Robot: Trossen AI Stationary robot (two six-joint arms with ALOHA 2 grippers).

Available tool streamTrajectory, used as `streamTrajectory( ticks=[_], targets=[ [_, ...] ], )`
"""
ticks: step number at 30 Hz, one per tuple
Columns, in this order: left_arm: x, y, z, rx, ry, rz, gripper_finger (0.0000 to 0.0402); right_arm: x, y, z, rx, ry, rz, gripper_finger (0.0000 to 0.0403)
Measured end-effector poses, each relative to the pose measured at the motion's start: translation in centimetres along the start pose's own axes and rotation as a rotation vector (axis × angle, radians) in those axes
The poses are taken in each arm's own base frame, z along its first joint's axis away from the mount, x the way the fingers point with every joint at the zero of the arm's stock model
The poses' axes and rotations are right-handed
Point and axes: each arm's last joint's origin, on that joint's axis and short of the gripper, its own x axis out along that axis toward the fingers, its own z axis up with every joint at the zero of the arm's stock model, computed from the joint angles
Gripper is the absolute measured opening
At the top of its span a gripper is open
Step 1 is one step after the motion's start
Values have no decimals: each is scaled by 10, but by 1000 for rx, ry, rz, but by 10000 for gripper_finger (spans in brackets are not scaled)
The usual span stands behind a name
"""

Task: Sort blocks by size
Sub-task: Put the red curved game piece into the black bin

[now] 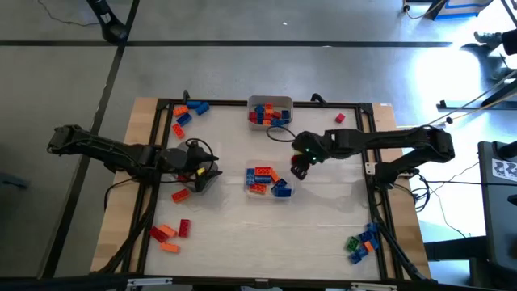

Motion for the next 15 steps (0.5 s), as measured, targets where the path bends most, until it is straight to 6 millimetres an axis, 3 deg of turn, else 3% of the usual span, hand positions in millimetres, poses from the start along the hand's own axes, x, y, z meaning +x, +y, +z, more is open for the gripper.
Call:
streamTrajectory(
  ticks=[5,15],
  targets=[
    [0,0,0,9,0,0,265,4,25,19,-137,-232,147,146],
    [-26,1,24,30,8,3,265,46,51,49,-315,-505,404,147]
  ],
)
